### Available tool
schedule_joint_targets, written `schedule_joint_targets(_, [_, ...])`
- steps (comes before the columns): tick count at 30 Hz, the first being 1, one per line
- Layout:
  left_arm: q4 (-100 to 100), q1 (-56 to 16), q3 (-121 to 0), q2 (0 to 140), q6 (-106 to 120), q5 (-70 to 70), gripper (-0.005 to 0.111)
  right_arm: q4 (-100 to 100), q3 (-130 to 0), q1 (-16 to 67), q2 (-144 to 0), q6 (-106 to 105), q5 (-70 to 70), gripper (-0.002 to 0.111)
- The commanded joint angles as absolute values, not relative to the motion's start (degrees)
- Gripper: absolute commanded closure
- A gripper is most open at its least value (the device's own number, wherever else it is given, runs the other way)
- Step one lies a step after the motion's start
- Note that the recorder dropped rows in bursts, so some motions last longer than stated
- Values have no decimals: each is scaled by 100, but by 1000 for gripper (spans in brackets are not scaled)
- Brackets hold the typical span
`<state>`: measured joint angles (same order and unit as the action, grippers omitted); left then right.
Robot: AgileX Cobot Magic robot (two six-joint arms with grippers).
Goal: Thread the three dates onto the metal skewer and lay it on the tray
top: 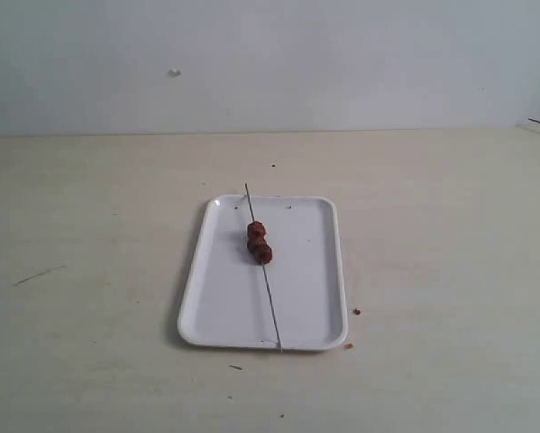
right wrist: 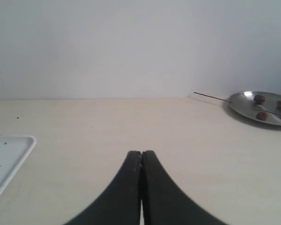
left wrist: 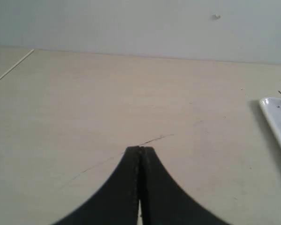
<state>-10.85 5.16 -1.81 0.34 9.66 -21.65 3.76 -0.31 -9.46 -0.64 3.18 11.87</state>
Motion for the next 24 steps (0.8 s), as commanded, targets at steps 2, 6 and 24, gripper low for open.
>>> schedule_joint_targets(2, [-1120, 537, -156, 0, 985, -2118, 107, 302, 0, -1003, 0, 265, 1174, 108])
schedule_joint_targets(6, [-1120, 537, -156, 0, 985, -2118, 107, 285, 0, -1003, 0, 281, 1187, 108])
schedule_joint_targets(24, [-1120, 537, -156, 0, 985, -2118, 107, 285, 0, -1003, 0, 307, 1186, 108])
